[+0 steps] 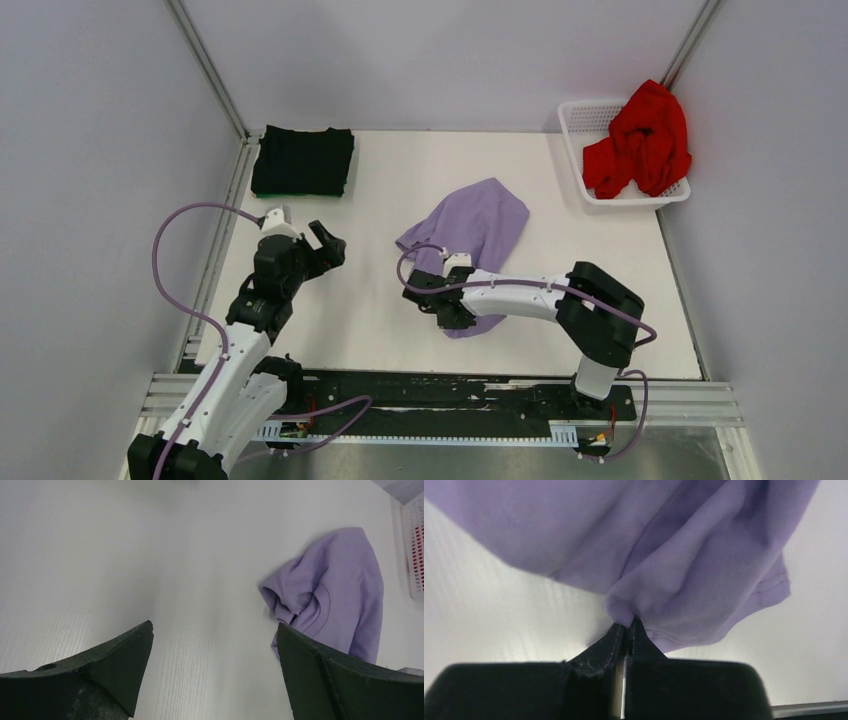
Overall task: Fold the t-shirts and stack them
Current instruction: Flatten out the tshirt
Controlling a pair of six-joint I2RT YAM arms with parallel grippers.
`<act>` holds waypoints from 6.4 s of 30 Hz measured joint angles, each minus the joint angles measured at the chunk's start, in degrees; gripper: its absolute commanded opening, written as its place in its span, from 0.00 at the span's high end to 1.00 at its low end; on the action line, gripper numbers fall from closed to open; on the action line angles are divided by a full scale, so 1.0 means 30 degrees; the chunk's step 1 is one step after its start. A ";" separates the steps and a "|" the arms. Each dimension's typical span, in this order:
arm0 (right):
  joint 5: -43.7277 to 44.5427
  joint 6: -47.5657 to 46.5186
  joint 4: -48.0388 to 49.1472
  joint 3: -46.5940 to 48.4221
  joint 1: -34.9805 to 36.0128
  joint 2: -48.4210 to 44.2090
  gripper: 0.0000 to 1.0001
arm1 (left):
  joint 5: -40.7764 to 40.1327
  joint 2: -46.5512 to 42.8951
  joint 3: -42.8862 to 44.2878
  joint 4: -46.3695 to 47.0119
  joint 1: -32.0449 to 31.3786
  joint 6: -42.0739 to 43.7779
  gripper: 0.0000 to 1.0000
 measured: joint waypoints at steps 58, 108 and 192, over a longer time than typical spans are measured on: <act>0.6637 -0.3934 0.1836 -0.6302 -1.3580 -1.5642 1.00 | 0.4131 2.0123 0.9260 0.3257 -0.6142 -0.0408 0.63; -0.6841 -1.2218 0.8714 0.6047 -1.3741 -2.1770 1.00 | 0.0576 0.0321 1.7529 -0.2302 -0.6178 0.6455 1.00; -0.1894 -1.0688 0.5821 0.0794 -1.9336 0.0364 0.03 | -0.3818 1.0907 0.0882 0.1632 -0.4750 -0.4845 0.00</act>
